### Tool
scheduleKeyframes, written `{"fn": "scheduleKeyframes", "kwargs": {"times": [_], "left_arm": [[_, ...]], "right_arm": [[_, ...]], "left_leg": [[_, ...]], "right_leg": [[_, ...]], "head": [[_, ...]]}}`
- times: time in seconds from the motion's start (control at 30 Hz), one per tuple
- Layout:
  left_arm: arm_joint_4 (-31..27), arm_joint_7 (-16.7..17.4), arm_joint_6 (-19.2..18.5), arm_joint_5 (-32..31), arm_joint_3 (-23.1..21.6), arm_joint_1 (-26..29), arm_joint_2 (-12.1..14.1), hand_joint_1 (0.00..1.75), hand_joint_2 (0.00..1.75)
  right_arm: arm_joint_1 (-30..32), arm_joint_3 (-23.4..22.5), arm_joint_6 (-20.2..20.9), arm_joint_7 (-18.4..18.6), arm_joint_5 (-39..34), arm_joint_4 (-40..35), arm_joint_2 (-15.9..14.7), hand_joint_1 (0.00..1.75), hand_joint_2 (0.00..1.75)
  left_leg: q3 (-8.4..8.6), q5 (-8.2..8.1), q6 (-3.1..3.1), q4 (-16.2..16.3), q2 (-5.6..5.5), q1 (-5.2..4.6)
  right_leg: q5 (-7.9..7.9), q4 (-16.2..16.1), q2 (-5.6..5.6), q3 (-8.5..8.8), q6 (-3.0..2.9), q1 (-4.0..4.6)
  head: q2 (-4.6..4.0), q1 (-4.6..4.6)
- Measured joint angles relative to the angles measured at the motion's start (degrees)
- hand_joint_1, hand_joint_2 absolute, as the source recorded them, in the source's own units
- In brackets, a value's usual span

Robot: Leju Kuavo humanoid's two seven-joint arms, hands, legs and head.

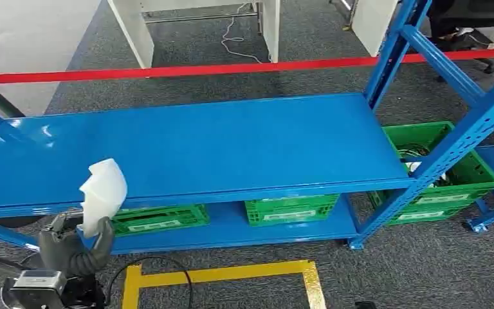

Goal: Take the parts from the cabinet and place them on the table.

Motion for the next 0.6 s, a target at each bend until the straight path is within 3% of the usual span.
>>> {"fn": "scheduleKeyframes", "kwargs": {"times": [0.03,0.07,0.13,0.17,0.2,0.23,0.27,0.33,0.37,0.4,0.43,0.47,0.5,0.53,0.57,0.6], "left_arm": [[0.0,-0.3,0.0,0.3,0.3,0.2,-0.2,1.75,1.75],[0.0,-0.6,0.1,0.5,0.7,0.5,-0.3,1.75,1.75],[0.0,-0.7,0.1,0.5,1.2,1.0,-0.6,1.75,1.75],[-0.1,-0.7,0.1,0.5,1.3,0.9,-0.7,1.75,1.75],[-0.4,-0.7,0.1,0.5,1.5,0.9,-0.9,1.75,1.75],[-0.7,-0.7,0.1,0.5,1.5,1.0,-1.0,1.75,1.75],[-0.9,-0.8,0.1,0.5,1.5,1.0,-1.1,1.75,1.75],[-0.9,-0.8,0.2,0.5,1.7,1.1,-1.1,1.75,1.75],[-1.0,-0.8,0.1,0.5,1.7,1.1,-1.2,1.75,1.75],[-1.0,-0.9,0.1,0.7,1.7,1.1,-1.4,1.75,1.75],[-1.0,-1.1,0.0,1.0,1.8,1.1,-1.6,1.75,1.75],[-1.0,-1.3,-0.1,1.3,1.9,1.1,-1.7,1.75,1.75],[-1.0,-1.5,-0.3,1.6,2.0,1.2,-1.8,1.75,1.75],[-1.0,-1.7,-0.3,1.7,2.1,1.2,-1.8,1.75,1.75],[-1.0,-1.7,-0.4,1.7,2.4,1.2,-1.9,1.75,1.75],[-0.9,-1.7,-0.6,1.6,2.6,1.2,-2.0,1.75,1.75]], "right_arm": [[-0.1,-0.2,0.3,-0.3,0.0,0.0,0.2,0.00,1.75],[-0.2,-0.3,0.6,-0.4,0.0,0.0,0.2,0.00,1.75],[-0.3,-0.4,0.6,-0.5,-0.1,0.0,0.2,0.00,1.75],[-0.3,-0.4,0.6,-0.6,-0.2,0.0,0.2,0.00,1.75],[-0.4,-0.5,0.7,-0.6,-0.2,0.1,0.6,0.00,1.75],[-0.4,-0.5,0.7,-0.6,-0.2,0.2,0.7,0.00,1.75],[-0.5,-0.6,0.7,-0.6,-0.2,0.2,0.7,0.00,1.75],[-0.6,-0.7,0.8,-0.6,-0.1,0.2,0.8,0.00,1.75],[-0.5,-0.7,0.8,-0.6,-0.2,0.3,0.9,0.00,1.75],[-0.5,-0.8,1.1,-0.8,-0.5,0.3,0.9,0.00,1.75],[-0.5,-0.9,1.6,-1.1,-1.2,0.3,0.9,0.00,1.75],[-0.6,-1.1,2.7,-1.6,-2.2,0.3,0.9,0.00,1.75],[-0.6,-1.7,3.5,-2.0,-3.1,0.3,0.9,0.00,1.75],[-0.7,-2.2,4.3,-2.2,-3.9,0.3,0.9,0.00,1.75],[-0.7,-2.5,4.8,-2.5,-4.4,0.3,0.9,0.00,1.75],[-0.7,-2.9,5.1,-2.8,-4.6,0.3,0.8,0.00,1.75]], "left_leg": [[-0.68,-0.93,0.30,2.7,0.00,-0.08],[-0.05,-0.17,0.75,2.5,0.00,-0.30],[3.88,3.81,2.06,-4.0,-0.08,-0.98],[7.18,6.19,3.02,-9.7,-0.12,-1.45],[9.44,6.16,4.22,-14.1,-0.13,-2.05],[9.81,6.13,3.94,-14.9,0.11,-2.17],[9.38,7.10,3.62,-15.0,0.01,-2.49],[8.94,7.79,3.50,-15.3,-0.05,-2.71],[8.59,9.12,3.59,-16.4,0.01,-2.16],[8.04,10.01,3.62,-16.8,0.35,-2.03],[7.17,10.76,4.09,-16.9,0.27,-2.02],[6.41,11.39,4.06,-16.9,0.29,-2.03],[5.60,12.01,4.09,-16.8,0.35,-2.14],[4.70,12.64,4.09,-16.7,0.42,-2.21],[3.83,13.19,4.06,-16.5,0.44,-2.26],[2.88,13.75,4.02,-16.3,0.49,-2.31]], "right_leg": [[0.36,0.0,-0.07,-0.49,-0.20,0.32],[0.75,0.0,-0.07,-0.95,-0.40,0.63],[1.51,0.0,0.03,-1.68,-0.56,1.19],[1.95,0.0,0.08,-2.01,-0.60,1.45],[2.32,0.0,0.02,-2.23,-0.60,1.31],[2.86,-0.2,0.02,-2.33,-0.23,1.54],[3.33,-0.5,-0.18,-2.26,0.20,1.14],[4.54,-1.3,-0.26,-2.26,0.94,0.91],[4.86,-1.5,-0.22,-2.51,1.41,1.10],[3.05,-0.9,-0.07,-3.18,1.47,1.02],[-0.47,1.2,0.09,-4.17,1.53,1.05],[-4.05,4.8,0.07,-4.74,1.67,1.03],[-6.53,8.7,0.06,-5.37,1.86,1.02],[-7.65,12.2,0.06,-5.85,2.03,1.03],[-6.98,14.1,0.07,-5.57,2.09,1.08],[-4.77,13.4,0.05,-3.85,2.11,1.09]], "head": [[0.00,0.00],[0.00,-0.02],[0.00,0.00],[0.00,0.00],[0.00,0.11],[0.00,0.24],[0.00,-0.26],[0.00,-0.28],[0.00,-0.37],[0.00,-0.28],[0.00,-0.11],[0.00,0.11],[0.00,0.02],[0.00,0.04],[0.00,0.05],[0.00,0.07]]}}
